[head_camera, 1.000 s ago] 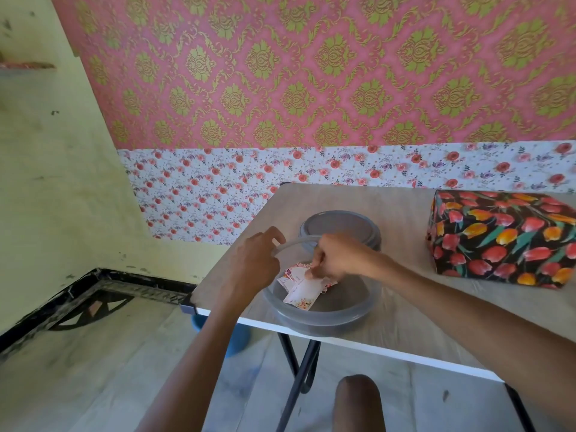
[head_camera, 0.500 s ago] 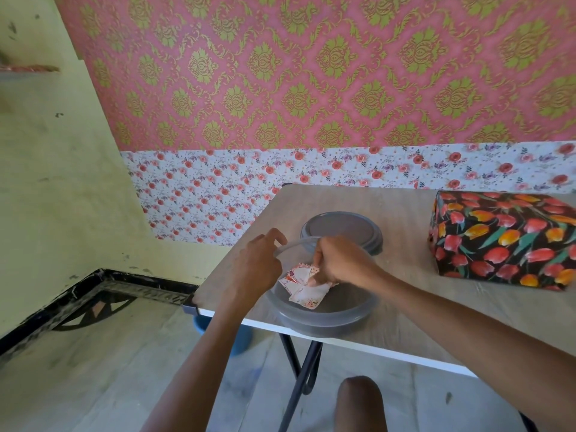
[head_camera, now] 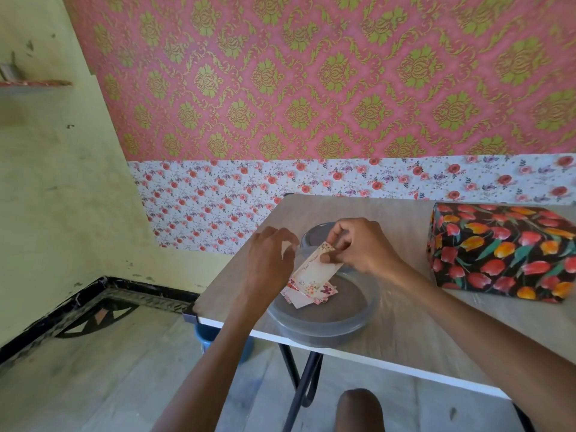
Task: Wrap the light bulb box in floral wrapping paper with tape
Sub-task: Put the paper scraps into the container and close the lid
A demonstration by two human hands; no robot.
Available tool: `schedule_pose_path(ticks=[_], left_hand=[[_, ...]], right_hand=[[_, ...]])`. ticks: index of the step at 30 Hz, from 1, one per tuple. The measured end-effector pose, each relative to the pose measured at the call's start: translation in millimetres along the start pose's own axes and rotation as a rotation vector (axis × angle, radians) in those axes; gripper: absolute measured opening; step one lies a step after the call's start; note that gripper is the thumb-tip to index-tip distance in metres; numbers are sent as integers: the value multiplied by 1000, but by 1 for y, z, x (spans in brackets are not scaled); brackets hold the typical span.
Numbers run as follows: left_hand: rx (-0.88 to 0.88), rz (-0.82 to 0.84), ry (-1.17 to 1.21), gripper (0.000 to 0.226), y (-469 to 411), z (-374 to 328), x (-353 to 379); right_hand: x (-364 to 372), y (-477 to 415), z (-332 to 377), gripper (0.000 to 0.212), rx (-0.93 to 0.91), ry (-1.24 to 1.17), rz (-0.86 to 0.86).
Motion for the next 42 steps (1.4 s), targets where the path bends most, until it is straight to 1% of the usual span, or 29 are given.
schedule_pose_path(ticks=[1,3,4,6,8,10,12,16,19,27,34,37,42], left_hand=[[-5,25,97,14,0,-9,2],[-32,144,316,13,0,-27,13],[-44,194,388,11,2,-37,16],[-89,236,491,10,5,-53,21],[-189,255,605,6,6,-60,28],[-244,307,672,6,6,-70,39],[-268,362,737,9,6,-83,47],[-306,431,902,24,7,-110,59],[-329,485,967,30,9,-125,68],[-432,639,1050,29,15,-153,89],[-419,664,1007,23,18,-174,94],[-413,666,1002,22,21,-181,95],[-392,684,993,21,24,-191,95]], right_hand=[[-6,1,-2,31,-9,-24,-13],[-16,3,-5,28,-18,-105,-24],[-22,5,-7,27,-18,-145,-37],[-34,9,-9,27,-25,-199,-70],[-45,14,-12,27,-44,-232,-115],[-59,19,-16,24,-87,-247,-177],[-75,23,-20,20,-139,-251,-236],[-103,29,-28,15,-186,-266,-331],[-119,35,-32,10,-205,-268,-368],[-153,49,-43,11,-218,-204,-401],[-171,62,-46,13,-233,-156,-440],[-177,64,-49,13,-232,-180,-443],[-183,67,-52,12,-247,-150,-437]])
Point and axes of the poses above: each hand's wrist, its own y-axis away from the middle knuckle, its own x-axis out of the palm, z = x × y, the point moved 9 cm from there along -y, towards the middle knuckle, and after that the axes turned 8 degrees about -z, right-handed, at the moved point
